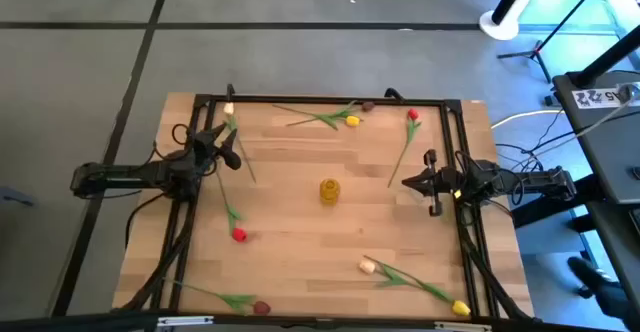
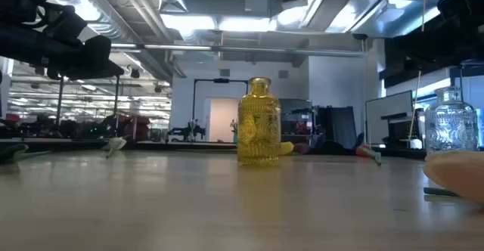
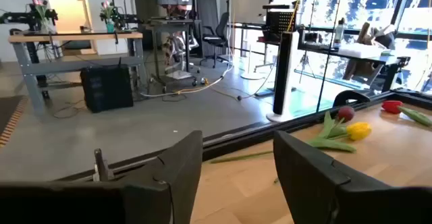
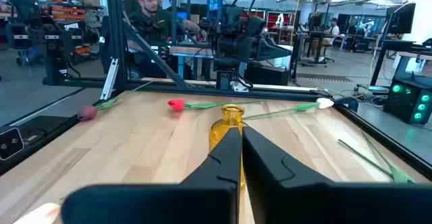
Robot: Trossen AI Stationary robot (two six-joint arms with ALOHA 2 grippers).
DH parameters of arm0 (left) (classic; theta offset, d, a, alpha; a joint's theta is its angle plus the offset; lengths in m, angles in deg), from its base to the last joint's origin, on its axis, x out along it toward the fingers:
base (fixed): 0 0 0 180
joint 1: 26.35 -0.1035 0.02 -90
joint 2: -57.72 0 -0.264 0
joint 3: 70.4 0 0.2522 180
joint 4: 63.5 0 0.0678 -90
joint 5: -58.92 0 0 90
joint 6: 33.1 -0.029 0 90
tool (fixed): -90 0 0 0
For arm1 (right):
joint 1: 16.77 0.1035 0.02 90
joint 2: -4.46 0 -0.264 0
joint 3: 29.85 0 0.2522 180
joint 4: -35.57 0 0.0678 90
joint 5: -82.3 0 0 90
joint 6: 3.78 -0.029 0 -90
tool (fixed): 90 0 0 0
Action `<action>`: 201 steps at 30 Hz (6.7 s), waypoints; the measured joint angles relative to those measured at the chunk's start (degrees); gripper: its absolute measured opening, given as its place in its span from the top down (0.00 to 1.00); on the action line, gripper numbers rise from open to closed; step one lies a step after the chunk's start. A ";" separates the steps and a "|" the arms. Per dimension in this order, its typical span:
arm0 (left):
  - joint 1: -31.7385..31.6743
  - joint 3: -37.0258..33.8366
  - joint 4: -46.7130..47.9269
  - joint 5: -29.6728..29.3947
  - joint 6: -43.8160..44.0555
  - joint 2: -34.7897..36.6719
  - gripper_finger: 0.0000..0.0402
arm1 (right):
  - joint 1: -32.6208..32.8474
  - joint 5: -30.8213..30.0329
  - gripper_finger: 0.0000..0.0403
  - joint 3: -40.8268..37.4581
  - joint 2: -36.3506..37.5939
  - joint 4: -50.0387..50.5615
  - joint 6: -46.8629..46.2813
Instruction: Sort flowers into vase by color
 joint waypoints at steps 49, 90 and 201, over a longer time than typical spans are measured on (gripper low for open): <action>-0.01 0.00 0.01 0.00 0.02 0.00 0.55 | 0.02 0.00 0.96 -0.01 -0.02 0.00 0.00; 0.14 0.10 -15.69 25.00 38.24 0.01 0.55 | 0.02 0.02 0.96 -0.02 -0.01 0.00 0.00; 1.72 44.64 -38.89 46.17 12.71 -71.17 0.99 | 0.01 -1.86 0.96 3.07 0.04 -29.35 -5.61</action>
